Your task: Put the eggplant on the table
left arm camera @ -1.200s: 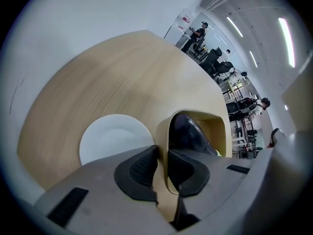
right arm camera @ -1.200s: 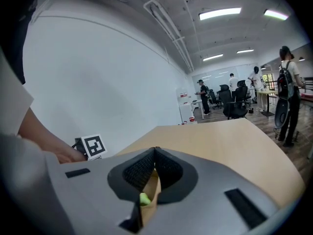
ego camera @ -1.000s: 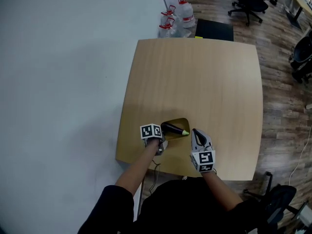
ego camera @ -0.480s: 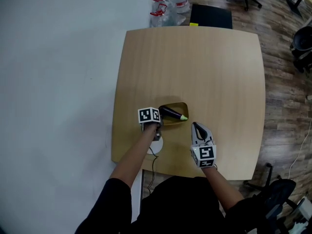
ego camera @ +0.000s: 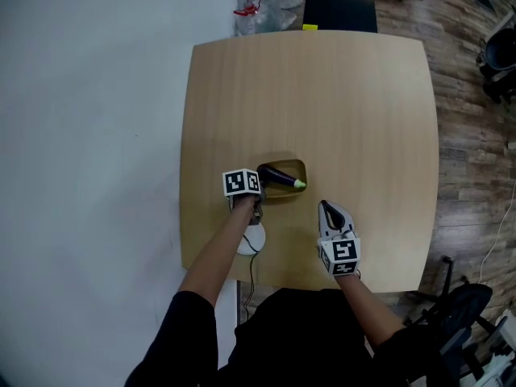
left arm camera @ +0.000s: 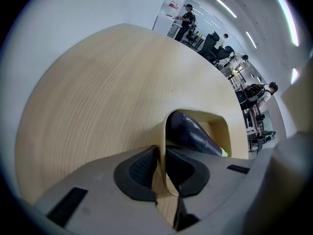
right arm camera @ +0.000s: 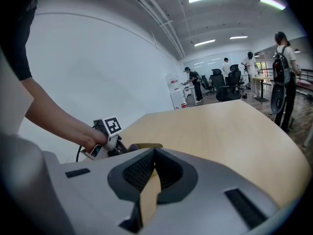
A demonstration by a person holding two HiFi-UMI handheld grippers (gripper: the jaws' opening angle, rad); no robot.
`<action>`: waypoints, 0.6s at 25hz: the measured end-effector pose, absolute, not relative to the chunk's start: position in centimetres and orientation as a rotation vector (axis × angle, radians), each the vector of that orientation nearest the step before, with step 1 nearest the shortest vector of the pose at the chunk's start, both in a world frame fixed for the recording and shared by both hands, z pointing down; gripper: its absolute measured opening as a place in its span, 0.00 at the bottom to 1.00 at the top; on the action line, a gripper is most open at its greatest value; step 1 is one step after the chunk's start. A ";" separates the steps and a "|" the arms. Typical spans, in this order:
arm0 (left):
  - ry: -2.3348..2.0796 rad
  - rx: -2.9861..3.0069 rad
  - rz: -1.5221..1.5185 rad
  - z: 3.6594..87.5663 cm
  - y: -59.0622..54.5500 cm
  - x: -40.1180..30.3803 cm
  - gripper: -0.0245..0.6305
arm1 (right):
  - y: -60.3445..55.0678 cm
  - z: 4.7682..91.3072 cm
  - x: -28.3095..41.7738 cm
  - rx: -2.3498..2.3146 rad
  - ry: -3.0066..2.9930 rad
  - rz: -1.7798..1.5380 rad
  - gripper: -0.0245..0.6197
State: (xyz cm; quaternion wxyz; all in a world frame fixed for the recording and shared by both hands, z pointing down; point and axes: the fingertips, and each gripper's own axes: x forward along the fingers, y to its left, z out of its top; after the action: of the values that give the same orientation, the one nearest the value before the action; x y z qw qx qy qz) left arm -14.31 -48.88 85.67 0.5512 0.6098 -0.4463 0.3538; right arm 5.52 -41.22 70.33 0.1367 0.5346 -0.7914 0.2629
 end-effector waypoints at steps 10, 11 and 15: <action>-1.052 1.447 0.774 84.6 -48.7 -14.7 0.25 | -41.2 69.1 5.6 1.559 -2.315 0.715 0.13; -1.055 1.452 0.754 84.1 -48.6 -14.7 0.25 | -41.2 68.8 5.6 1.562 -2.321 0.706 0.13; -1.071 1.490 0.678 81.3 -47.7 -14.8 0.25 | -40.0 67.0 5.0 1.575 -2.349 0.668 0.13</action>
State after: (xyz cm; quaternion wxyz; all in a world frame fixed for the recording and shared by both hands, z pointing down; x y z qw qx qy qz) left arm -14.84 -47.70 81.35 0.5584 0.6319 -0.4542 0.2875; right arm 4.98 -40.00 66.97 0.1175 0.5382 -0.8027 0.2283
